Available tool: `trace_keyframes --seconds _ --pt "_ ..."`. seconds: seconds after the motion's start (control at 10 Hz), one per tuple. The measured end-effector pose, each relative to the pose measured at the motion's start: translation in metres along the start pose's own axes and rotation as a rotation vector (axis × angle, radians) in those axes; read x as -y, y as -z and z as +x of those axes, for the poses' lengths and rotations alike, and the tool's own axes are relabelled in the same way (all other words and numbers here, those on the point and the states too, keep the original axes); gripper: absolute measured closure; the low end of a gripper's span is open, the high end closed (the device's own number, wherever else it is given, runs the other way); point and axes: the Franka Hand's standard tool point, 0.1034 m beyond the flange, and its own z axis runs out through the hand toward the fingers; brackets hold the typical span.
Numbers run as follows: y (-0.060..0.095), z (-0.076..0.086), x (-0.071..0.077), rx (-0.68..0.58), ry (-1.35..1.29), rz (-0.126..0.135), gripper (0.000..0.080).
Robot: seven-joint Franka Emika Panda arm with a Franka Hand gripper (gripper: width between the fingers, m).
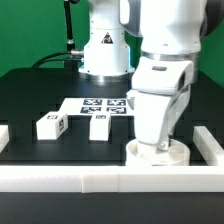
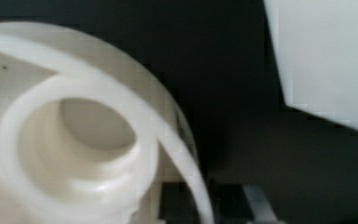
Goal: Assemble stool
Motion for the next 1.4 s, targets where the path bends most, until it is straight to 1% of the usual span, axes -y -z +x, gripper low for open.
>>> trace_keyframes --seconds 0.1,0.2,0.5,0.7,0.8,0.9,1.0,1.1,1.2,1.3,1.4 --pt "0.0 0.008 0.005 -0.003 -0.005 0.0 0.0766" --pt "0.0 0.012 0.007 -0.003 -0.006 0.0 0.0766" --pt "0.0 0.017 0.011 -0.006 -0.017 0.002 0.0766" --pt "0.001 0.017 0.011 -0.006 -0.018 0.001 0.0766" --pt "0.002 0.017 0.01 -0.006 -0.02 0.001 0.0676" --pt "0.002 0.015 0.009 -0.006 -0.023 0.001 0.0494" --pt "0.004 0.016 0.008 -0.006 -0.023 -0.001 0.036" --pt "0.01 0.016 0.007 -0.007 -0.023 -0.004 0.036" --pt "0.018 0.016 0.006 0.0 -0.023 -0.002 0.0204" --pt "0.03 0.015 0.005 0.012 -0.022 0.005 0.0167" --pt "0.041 0.012 0.002 0.02 -0.026 0.004 0.0167"
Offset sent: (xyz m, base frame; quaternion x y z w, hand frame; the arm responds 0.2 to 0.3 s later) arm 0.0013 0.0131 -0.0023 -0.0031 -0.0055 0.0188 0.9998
